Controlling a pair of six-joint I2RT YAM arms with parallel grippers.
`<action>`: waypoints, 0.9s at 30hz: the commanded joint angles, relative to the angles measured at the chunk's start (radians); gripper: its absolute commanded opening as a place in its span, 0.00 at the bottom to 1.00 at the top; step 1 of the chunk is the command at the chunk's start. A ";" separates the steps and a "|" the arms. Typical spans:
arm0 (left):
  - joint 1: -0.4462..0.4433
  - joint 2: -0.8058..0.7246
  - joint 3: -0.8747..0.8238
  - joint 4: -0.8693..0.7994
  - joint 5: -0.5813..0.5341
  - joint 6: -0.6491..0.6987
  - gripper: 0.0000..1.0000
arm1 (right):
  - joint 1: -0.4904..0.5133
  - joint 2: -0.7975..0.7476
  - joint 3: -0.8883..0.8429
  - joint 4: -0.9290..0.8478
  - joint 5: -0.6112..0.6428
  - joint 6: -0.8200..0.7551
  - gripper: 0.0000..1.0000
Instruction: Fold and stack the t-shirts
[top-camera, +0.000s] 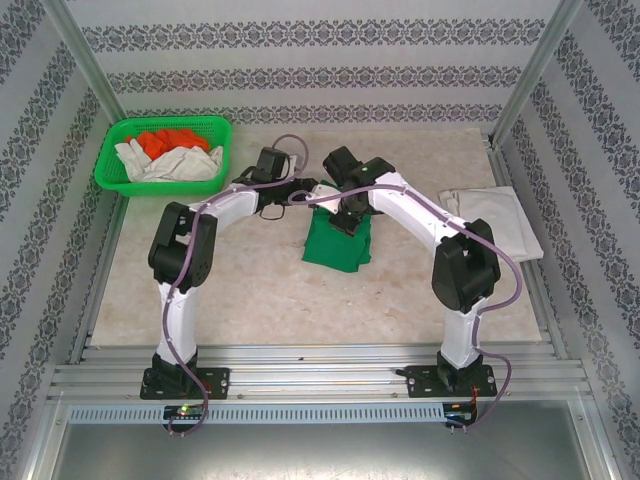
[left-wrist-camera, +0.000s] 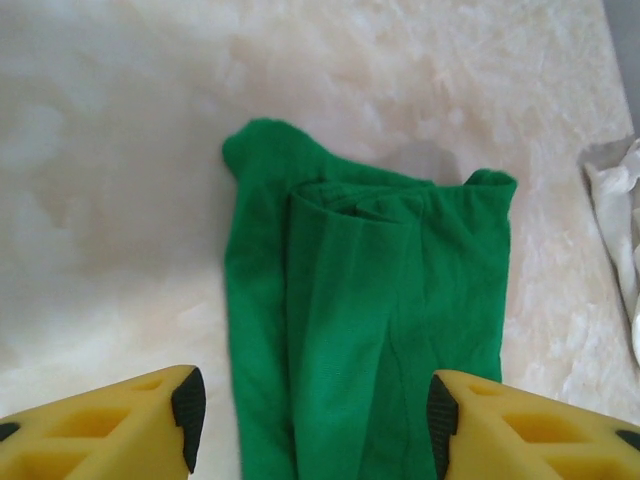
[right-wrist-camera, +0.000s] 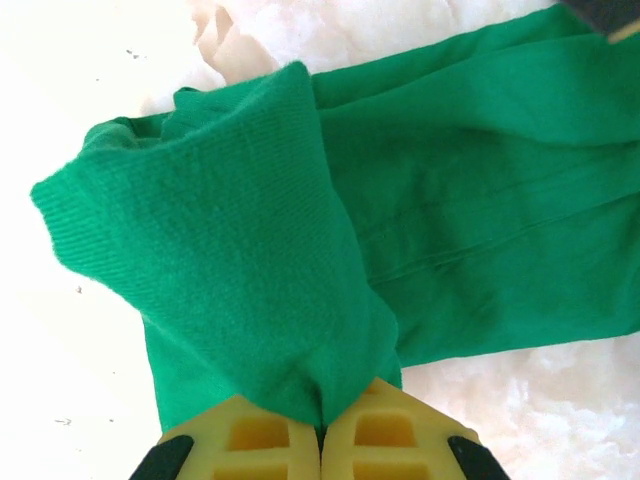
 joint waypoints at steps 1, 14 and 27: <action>-0.025 0.063 0.079 -0.148 0.015 -0.036 0.59 | -0.010 -0.045 -0.018 0.010 -0.017 0.026 0.00; -0.038 0.103 0.017 -0.133 0.112 -0.078 0.10 | -0.006 -0.050 -0.008 0.004 -0.014 0.033 0.00; -0.042 -0.038 -0.215 -0.129 0.203 -0.039 0.00 | 0.052 -0.078 0.005 -0.073 -0.060 0.054 0.00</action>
